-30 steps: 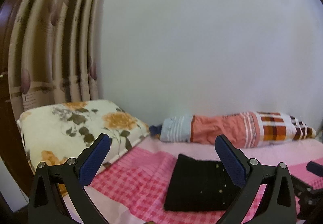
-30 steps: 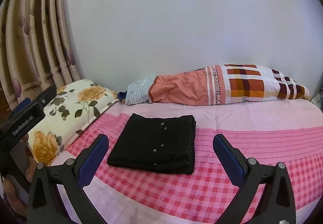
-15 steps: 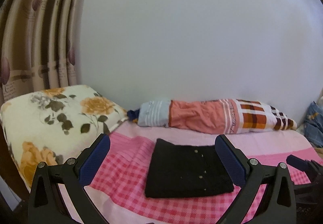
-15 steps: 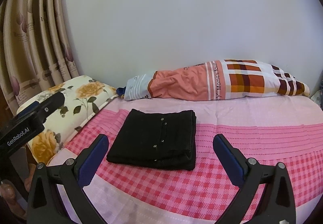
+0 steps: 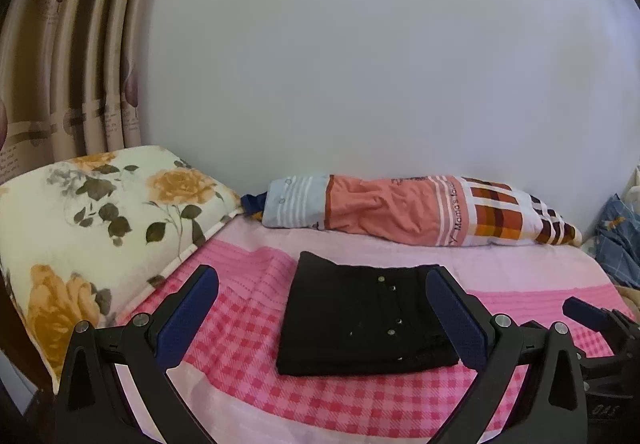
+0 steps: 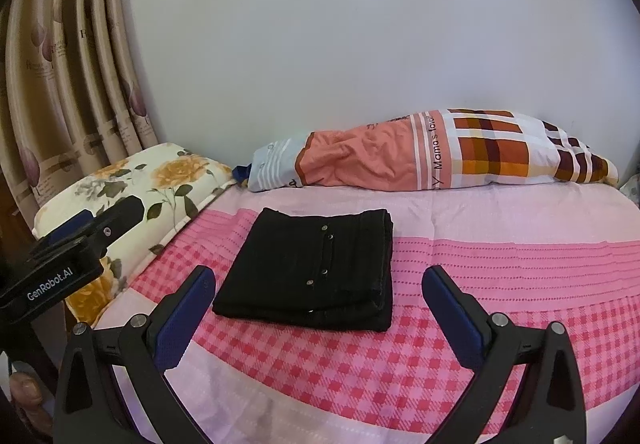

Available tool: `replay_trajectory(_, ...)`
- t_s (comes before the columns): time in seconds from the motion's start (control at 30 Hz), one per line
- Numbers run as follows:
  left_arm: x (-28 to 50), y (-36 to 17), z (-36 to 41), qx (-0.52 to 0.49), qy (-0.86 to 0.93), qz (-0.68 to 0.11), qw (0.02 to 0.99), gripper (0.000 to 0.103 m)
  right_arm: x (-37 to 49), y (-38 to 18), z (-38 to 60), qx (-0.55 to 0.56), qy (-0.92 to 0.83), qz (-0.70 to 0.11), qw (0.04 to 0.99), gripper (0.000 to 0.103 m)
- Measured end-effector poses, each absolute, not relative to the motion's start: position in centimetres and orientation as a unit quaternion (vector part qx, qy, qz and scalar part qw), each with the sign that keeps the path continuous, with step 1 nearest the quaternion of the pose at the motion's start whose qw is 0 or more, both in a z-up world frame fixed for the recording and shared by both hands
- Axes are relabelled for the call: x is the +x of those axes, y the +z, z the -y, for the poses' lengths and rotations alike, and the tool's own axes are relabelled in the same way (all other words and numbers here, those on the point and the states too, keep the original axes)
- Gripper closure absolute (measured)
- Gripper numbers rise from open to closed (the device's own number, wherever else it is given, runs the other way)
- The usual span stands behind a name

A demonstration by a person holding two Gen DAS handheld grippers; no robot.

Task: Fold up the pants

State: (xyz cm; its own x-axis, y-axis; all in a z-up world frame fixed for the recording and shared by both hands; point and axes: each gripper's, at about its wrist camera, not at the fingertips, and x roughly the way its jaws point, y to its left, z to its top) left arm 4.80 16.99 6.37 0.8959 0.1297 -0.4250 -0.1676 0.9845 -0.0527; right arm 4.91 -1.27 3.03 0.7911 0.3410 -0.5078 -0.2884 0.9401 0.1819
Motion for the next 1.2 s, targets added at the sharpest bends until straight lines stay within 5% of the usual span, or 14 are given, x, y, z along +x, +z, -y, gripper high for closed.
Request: replay_trajectory(1.2,4.7,5.4,-17.0,-0.036,0.082,-0.217,0.972,0.0,4.8,2.0,1.1,0.045,0.169,-0.288,0.942,0.0)
